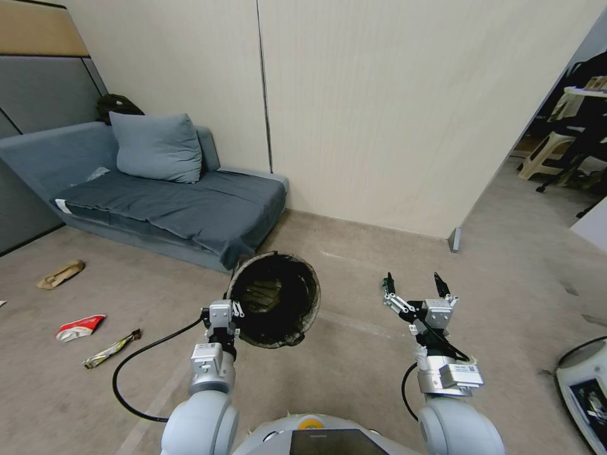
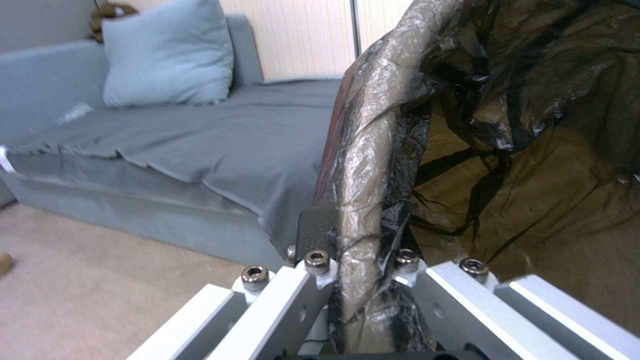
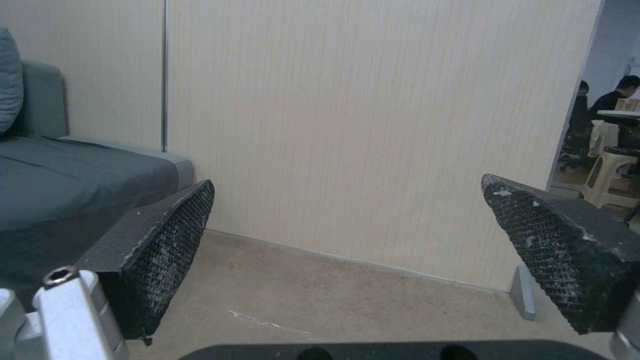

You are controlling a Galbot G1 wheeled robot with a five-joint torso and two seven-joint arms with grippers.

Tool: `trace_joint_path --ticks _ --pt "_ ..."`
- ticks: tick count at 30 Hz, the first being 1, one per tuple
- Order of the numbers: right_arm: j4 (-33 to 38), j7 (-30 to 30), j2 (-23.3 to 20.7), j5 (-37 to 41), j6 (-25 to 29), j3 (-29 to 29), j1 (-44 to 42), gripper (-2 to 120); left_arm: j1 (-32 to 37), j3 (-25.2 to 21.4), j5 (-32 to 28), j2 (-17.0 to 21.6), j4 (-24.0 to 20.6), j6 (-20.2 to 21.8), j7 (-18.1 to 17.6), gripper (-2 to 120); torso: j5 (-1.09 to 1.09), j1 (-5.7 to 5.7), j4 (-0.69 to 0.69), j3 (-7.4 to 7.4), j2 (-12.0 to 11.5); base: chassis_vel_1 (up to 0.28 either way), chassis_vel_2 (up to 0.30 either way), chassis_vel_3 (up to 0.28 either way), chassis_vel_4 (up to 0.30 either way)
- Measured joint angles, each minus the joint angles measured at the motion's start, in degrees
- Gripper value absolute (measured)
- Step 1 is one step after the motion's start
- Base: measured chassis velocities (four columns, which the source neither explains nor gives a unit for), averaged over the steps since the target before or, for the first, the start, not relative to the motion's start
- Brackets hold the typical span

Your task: Pick up the trash bin, then pick up the garbage from the floor and place it into the trash bin.

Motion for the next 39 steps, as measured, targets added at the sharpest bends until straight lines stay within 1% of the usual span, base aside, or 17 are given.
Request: trace_joint_path --ticks 1,2,3,4,7,8,39 --pt "-0.56 0.01 0.00 -0.53 0.85 -0.12 0.24 100 -0.04 -0.01 0.05 0.02 0.13 -0.10 -0.02 0 -0.01 -0.01 0.00 0.00 0.00 0.000 0.000 0.000 0.000" --pt "-2.37 0.07 0.00 -2.16 3.30 -0.57 0.95 100 -0.12 -0.02 0.05 0.07 0.27 -0.19 -0.05 0 -0.02 -0.01 -0.02 0.00 0.00 0.000 0.000 0.000 0.000" --pt "-2.37 0.07 0.00 -2.16 3.30 -0.57 0.95 100 -0.12 -0.02 0.05 0.07 0.27 -0.19 -0.05 0 -0.02 -0.01 -0.02 0.00 0.00 0.000 0.000 0.000 0.000" --pt "-4.25 0.09 0.00 -3.81 5.61 -1.16 1.62 100 -0.21 -0.04 0.06 0.12 0.36 -0.27 -0.09 0 0.05 0.00 0.02 0.00 0.00 0.000 0.000 0.000 0.000" --pt "-5.06 0.15 0.00 -4.61 6.82 -1.36 2.00 100 -0.34 0.01 0.05 0.23 0.54 -0.30 -0.16 0 -0.02 0.00 0.01 0.00 0.00 0.000 0.000 0.000 0.000" --pt "-5.23 0.16 0.00 -4.74 6.99 -1.40 2.05 100 -0.37 0.14 0.05 0.28 0.66 -0.30 -0.17 0 0.02 0.00 0.01 0.00 0.00 0.000 0.000 0.000 0.000" --pt "-4.62 -0.13 0.00 -2.42 7.55 -1.00 1.26 100 -0.75 1.74 0.73 1.08 1.16 -0.44 -0.23 0 0.01 -0.01 0.00 0.00 0.00 0.000 0.000 0.000 0.000"
